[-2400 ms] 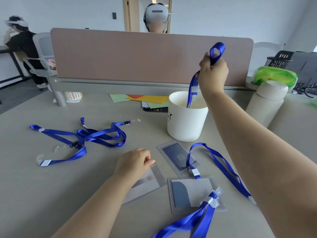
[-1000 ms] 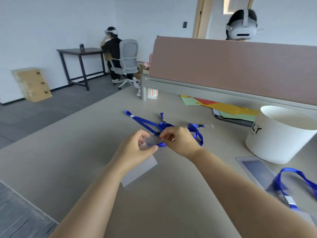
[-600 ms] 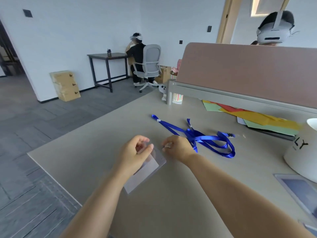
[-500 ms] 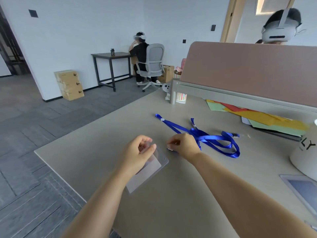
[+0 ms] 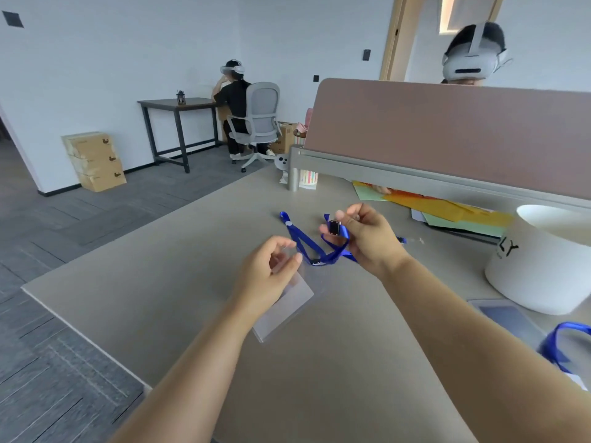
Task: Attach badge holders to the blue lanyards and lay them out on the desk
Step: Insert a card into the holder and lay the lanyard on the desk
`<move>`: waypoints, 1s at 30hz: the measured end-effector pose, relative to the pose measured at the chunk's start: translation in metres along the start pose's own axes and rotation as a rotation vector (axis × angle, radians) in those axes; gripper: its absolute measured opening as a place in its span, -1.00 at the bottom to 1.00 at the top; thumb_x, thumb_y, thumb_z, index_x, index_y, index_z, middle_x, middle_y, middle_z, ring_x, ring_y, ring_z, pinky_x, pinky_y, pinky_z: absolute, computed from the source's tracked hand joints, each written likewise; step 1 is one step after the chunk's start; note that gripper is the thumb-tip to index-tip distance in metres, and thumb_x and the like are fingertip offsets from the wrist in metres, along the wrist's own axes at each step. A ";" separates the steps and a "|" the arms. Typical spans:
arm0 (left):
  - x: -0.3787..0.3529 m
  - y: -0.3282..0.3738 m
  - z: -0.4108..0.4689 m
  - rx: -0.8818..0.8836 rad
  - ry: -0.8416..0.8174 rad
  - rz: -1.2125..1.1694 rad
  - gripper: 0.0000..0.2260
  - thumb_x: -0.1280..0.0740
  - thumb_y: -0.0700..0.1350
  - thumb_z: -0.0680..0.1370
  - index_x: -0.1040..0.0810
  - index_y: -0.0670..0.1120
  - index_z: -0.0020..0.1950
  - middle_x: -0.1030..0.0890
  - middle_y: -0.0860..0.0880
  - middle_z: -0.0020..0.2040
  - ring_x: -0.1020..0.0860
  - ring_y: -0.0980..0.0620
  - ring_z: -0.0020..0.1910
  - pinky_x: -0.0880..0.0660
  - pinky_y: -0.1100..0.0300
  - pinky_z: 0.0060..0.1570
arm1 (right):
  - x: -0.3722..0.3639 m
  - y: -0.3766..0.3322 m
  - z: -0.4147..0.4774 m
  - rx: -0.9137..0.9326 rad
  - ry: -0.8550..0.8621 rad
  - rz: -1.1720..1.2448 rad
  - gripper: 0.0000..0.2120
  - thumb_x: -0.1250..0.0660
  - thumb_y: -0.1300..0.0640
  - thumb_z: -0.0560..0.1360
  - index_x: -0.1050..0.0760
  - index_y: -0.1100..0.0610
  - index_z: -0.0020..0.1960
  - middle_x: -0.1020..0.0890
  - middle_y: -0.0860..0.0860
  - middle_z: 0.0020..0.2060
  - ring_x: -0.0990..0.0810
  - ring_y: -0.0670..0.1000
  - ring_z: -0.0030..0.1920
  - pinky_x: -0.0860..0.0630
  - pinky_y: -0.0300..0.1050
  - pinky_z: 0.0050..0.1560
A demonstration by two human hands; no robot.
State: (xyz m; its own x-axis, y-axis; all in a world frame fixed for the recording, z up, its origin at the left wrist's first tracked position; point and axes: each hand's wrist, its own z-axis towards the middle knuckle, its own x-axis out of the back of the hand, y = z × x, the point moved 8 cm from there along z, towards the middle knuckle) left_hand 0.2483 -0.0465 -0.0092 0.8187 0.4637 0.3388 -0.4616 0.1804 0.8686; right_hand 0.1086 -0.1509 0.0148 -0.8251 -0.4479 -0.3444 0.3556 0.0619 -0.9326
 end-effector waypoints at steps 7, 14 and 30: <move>-0.060 0.029 -0.002 -0.048 -0.074 -0.097 -0.85 -0.35 -0.08 0.49 -0.47 0.19 -0.13 -0.55 -0.03 -0.19 -0.49 0.06 -0.24 -0.37 0.32 -0.22 | 0.052 -0.129 -0.042 0.399 0.177 0.043 -0.82 -0.28 0.29 0.50 -0.45 0.06 -0.21 -0.59 -0.12 -0.49 -0.65 -0.11 -0.30 -0.55 -0.27 -0.27; -0.123 0.076 -0.010 -0.143 -0.196 -0.208 -0.83 -0.33 -0.13 0.51 -0.51 0.18 -0.07 -0.49 0.08 -0.27 -0.43 0.28 -0.37 -0.37 0.51 -0.28 | 0.097 -0.222 -0.100 0.685 0.194 0.161 -0.87 -0.20 0.17 0.57 -0.40 0.10 -0.16 -0.56 0.01 -0.27 -0.62 -0.01 -0.28 -0.57 -0.13 -0.17; -0.242 0.122 -0.059 -0.299 -0.598 -0.066 -0.85 -0.36 -0.11 0.47 -0.44 0.06 -0.24 -0.49 0.12 -0.32 -0.42 0.19 -0.31 -0.39 0.37 -0.25 | 0.214 -0.087 -0.171 0.106 0.222 -1.147 -0.77 -0.23 0.25 0.54 -0.58 0.10 0.13 -0.61 -0.12 -0.07 -0.56 -0.12 -0.12 -0.43 -0.50 -0.13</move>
State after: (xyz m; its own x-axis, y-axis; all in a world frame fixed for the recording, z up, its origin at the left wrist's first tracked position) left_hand -0.0262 -0.0859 -0.0067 0.8572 -0.1016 0.5049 -0.4080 0.4645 0.7860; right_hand -0.1741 -0.0993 0.0039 -0.7409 -0.0265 0.6711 -0.6203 -0.3563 -0.6988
